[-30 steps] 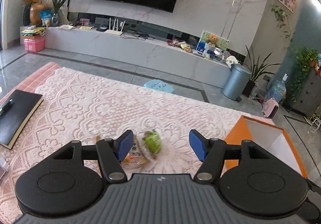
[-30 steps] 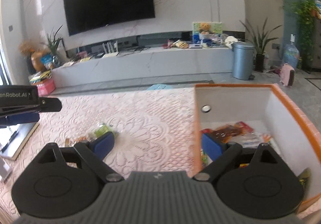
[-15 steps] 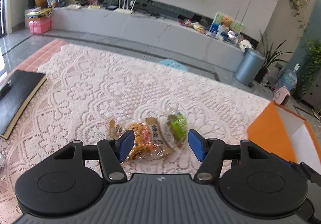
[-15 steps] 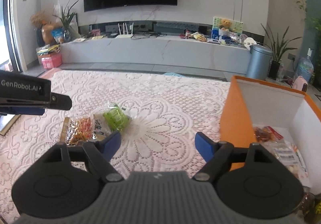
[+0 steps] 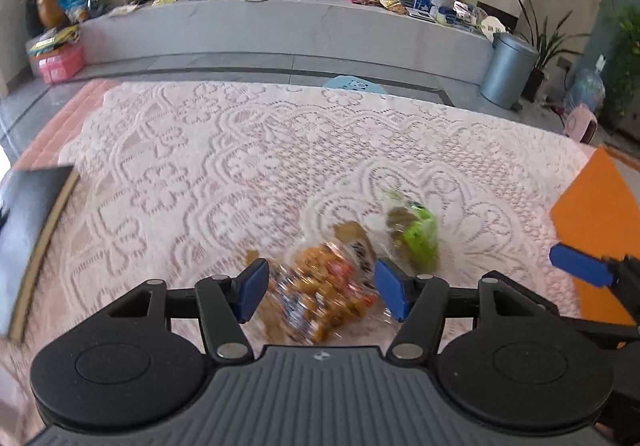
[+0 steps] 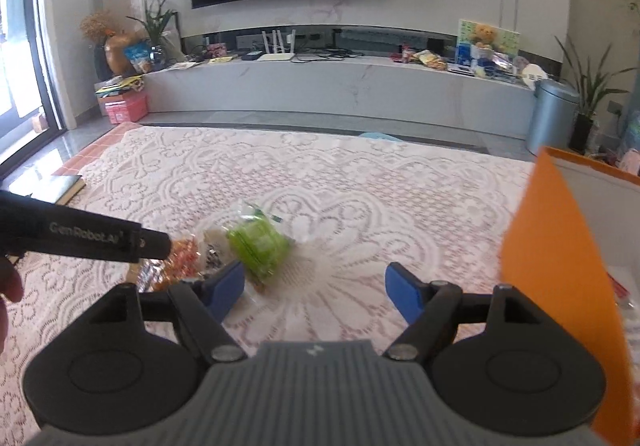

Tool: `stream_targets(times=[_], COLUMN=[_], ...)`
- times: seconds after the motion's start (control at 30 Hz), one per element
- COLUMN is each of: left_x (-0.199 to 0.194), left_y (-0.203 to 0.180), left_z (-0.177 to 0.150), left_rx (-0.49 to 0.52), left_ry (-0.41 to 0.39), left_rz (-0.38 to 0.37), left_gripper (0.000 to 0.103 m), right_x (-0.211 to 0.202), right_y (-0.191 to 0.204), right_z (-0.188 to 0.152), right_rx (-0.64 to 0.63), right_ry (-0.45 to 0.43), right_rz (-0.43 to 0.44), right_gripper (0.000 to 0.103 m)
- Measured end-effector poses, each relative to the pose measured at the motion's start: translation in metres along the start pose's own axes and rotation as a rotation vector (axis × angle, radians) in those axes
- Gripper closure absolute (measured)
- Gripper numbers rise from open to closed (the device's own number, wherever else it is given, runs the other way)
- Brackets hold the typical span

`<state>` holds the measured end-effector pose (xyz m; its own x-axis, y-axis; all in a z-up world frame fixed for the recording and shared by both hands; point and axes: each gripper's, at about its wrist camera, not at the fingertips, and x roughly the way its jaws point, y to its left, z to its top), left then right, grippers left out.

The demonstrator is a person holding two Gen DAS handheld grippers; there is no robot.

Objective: Organize snacks
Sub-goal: 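Withdraw both tools from the box toward the last snacks, then grasp the green pickle bag with the right tool while the left grasps the peanut bag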

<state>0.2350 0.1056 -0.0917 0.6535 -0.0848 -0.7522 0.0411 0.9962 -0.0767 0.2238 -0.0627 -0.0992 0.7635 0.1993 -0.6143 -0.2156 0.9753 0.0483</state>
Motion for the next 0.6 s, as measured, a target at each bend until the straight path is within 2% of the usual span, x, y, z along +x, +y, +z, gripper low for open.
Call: stream_targets(times=[0.07,0.2,0.3,0.6], left_x=[0.006,0.015,0.019,0.030], left_y=[0.007,0.018,0.019,0.022], left_z=[0.001,-0.004,-0.004,-0.009], left_rx=[-0.002,-0.050,-0.044,-0.013], left_ry=[-0.012,-0.030,-0.048,-0.038], left_rz=[0.032,0.021,0.083,0.065], left_gripper=[0.040,0.043,0.045,0.047], right_x=[0.008,0.030,0.043,0.076], right_y=[0.006,0.015,0.018,0.024], right_z=[0.002,0.006,0.013,0.020], right_rx=[-0.012,-0.005,0.042,0.143], right_ry=[-0.009,-0.013,-0.018,0.036], right_rz=[0.010,0.015,0.023,0.031], right_gripper=[0.029,0.034,0.034,0.034])
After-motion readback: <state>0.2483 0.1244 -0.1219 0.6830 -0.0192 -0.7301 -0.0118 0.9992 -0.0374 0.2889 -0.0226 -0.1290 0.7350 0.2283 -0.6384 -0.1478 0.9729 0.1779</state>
